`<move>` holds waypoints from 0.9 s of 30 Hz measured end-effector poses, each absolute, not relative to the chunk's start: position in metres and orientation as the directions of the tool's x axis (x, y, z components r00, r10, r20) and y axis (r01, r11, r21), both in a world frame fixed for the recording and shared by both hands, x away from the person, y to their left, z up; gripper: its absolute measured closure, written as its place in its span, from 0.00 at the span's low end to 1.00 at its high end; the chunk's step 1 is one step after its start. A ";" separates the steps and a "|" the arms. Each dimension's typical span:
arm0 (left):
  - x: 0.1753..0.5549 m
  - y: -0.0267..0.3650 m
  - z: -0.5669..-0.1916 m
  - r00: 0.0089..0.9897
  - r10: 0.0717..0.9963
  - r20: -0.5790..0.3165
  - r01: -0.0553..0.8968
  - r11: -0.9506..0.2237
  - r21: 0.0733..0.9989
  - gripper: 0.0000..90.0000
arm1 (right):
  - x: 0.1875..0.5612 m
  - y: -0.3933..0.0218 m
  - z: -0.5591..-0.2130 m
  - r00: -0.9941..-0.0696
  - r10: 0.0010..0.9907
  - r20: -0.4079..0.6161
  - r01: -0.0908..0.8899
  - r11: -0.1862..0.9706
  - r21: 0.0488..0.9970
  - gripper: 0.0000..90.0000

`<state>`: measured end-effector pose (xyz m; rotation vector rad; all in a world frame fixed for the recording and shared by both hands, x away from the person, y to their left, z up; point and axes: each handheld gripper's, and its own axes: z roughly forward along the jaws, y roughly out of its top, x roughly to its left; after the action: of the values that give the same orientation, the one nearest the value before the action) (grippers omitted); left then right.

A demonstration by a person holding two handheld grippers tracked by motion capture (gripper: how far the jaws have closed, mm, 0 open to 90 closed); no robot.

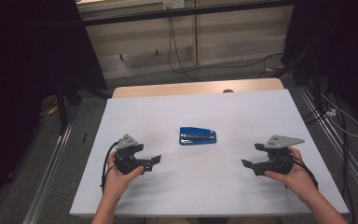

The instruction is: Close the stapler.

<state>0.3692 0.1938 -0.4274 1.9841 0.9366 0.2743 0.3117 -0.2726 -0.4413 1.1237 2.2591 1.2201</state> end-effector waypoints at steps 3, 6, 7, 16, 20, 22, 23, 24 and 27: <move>0.367 0.197 -0.428 0.687 0.708 -0.164 0.505 -0.303 0.808 0.10 | 0.308 -0.273 -0.442 -0.629 0.774 0.073 0.484 0.315 0.816 0.19; 0.364 0.200 -0.427 0.689 0.707 -0.162 0.501 -0.302 0.811 0.10 | 0.305 -0.273 -0.442 -0.631 0.772 0.069 0.479 0.318 0.818 0.19; 0.363 0.201 -0.427 0.691 0.704 -0.165 0.500 -0.301 0.812 0.10 | 0.304 -0.273 -0.442 -0.631 0.773 0.067 0.480 0.322 0.816 0.19; 0.356 0.213 -0.428 0.686 0.711 -0.156 0.490 -0.293 0.821 0.09 | 0.293 -0.275 -0.446 -0.629 0.775 0.068 0.484 0.321 0.814 0.19; 0.353 0.220 -0.428 0.686 0.712 -0.147 0.484 -0.297 0.823 0.09 | 0.289 -0.276 -0.448 -0.626 0.777 0.072 0.488 0.318 0.813 0.19; 0.351 0.224 -0.428 0.684 0.715 -0.146 0.483 -0.294 0.825 0.09 | 0.286 -0.277 -0.448 -0.624 0.778 0.073 0.487 0.314 0.815 0.19; 0.351 0.226 -0.428 0.684 0.716 -0.141 0.481 -0.297 0.825 0.09 | 0.286 -0.277 -0.449 -0.624 0.778 0.072 0.486 0.315 0.816 0.19; 0.350 0.228 -0.428 0.681 0.719 -0.142 0.483 -0.294 0.825 0.09 | 0.285 -0.277 -0.449 -0.624 0.778 0.072 0.485 0.314 0.816 0.19; 0.348 0.232 -0.430 0.677 0.722 -0.141 0.486 -0.295 0.823 0.09 | 0.283 -0.278 -0.452 -0.621 0.781 0.072 0.488 0.313 0.815 0.18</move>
<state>0.3478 0.2318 -0.4295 1.9582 0.9380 0.3192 0.2832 -0.2776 -0.4515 1.1371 2.2486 1.2160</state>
